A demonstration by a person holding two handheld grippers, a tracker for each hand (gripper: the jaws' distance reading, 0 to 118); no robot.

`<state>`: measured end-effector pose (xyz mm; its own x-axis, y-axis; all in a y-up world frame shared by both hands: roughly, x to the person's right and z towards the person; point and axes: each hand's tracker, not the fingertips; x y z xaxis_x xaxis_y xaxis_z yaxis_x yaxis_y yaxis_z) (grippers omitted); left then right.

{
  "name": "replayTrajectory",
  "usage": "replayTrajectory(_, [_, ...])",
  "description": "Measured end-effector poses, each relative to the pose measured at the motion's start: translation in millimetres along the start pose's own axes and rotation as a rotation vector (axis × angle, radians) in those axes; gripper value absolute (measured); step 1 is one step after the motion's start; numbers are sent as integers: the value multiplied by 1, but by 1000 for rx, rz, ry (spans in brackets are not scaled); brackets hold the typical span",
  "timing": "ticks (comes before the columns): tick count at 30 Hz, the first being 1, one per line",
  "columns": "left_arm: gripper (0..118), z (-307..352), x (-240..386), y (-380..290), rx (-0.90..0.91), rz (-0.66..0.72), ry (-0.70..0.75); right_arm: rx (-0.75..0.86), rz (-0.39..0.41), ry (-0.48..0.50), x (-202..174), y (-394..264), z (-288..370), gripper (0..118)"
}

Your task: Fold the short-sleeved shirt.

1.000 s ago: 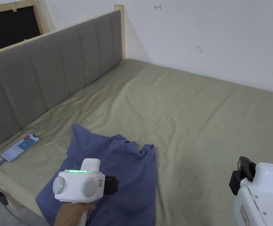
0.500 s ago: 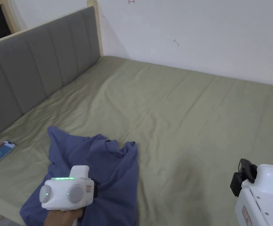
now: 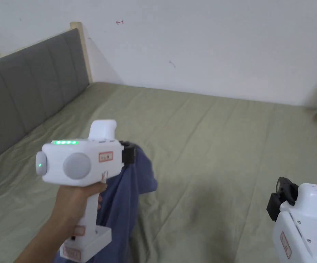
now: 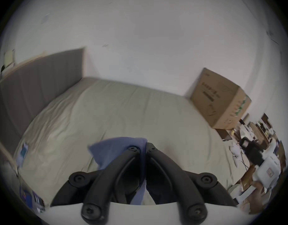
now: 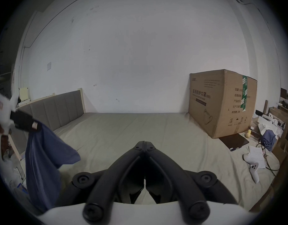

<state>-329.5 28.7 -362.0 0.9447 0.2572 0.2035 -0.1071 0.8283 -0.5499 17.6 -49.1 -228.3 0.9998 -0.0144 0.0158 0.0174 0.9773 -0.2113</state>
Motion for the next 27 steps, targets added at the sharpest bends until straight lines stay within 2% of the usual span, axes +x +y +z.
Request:
replayTrajectory(6, [5, -27, 85, 41, 19, -130, -142, 46, 9, -75, 33, 11, 21, 0])
replayTrajectory(12, [5, -70, 162, 32, -24, -171, -271, 69, 9, -158, 69, 16, 42, 0])
replayTrajectory(16, [5, -110, 199, -8, -147, -143, -365, 65, 15, -211, 90, 13, 53, 0])
replayTrajectory(22, [5, -159, 227, -98, -301, -199, -420, 38, 21, -259, 111, 2, 57, 0])
replayTrajectory(27, [5, -200, 217, -171, -473, -251, -321, 6, 11, -269, 117, -9, 54, 0])
